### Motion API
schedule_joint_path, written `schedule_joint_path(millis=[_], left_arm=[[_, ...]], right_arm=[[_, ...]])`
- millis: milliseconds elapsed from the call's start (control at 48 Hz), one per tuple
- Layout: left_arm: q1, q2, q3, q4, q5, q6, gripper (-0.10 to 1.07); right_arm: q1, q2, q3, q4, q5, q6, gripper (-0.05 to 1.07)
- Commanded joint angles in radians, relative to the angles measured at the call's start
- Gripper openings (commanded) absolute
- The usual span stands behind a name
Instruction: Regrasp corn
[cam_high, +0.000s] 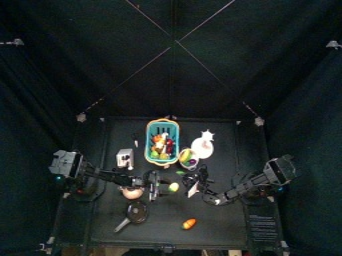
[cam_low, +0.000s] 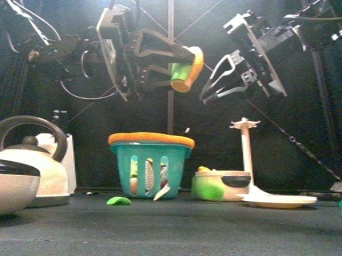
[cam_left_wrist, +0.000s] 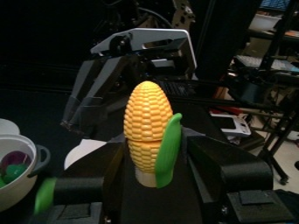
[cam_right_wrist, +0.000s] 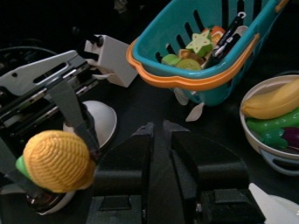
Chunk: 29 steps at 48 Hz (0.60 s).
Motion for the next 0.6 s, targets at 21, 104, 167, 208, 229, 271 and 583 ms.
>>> schedule_joint_path(millis=[21, 104, 167, 208, 229, 271, 583], left_arm=[[0.002, -0.009, -0.017, 0.002, -0.011, 0.002, 0.68], [0.002, -0.009, -0.017, 0.002, -0.009, 0.002, 0.68], [0.002, -0.009, -0.017, 0.002, -0.011, 0.002, 0.68], [0.002, -0.009, -0.017, 0.002, -0.009, 0.002, 0.68], [0.002, -0.009, -0.017, 0.002, -0.011, 0.002, 0.68], [0.002, -0.009, -0.015, 0.002, -0.011, 0.002, 0.68], [0.002, -0.008, -0.015, 0.000, -0.011, 0.002, 0.68]], right_arm=[[0.003, -0.014, -0.018, 0.014, 0.005, -0.006, 0.59], [0.005, -0.015, -0.015, 0.023, 0.005, -0.008, 0.59], [0.005, -0.015, -0.011, 0.032, 0.005, -0.008, 0.59], [0.005, -0.017, -0.009, 0.035, 0.005, -0.008, 0.59], [0.003, -0.017, -0.008, 0.037, 0.005, -0.008, 0.59], [0.005, -0.015, -0.008, 0.043, 0.005, -0.008, 0.59], [0.005, -0.021, 0.003, 0.066, 0.005, -0.011, 0.59]])
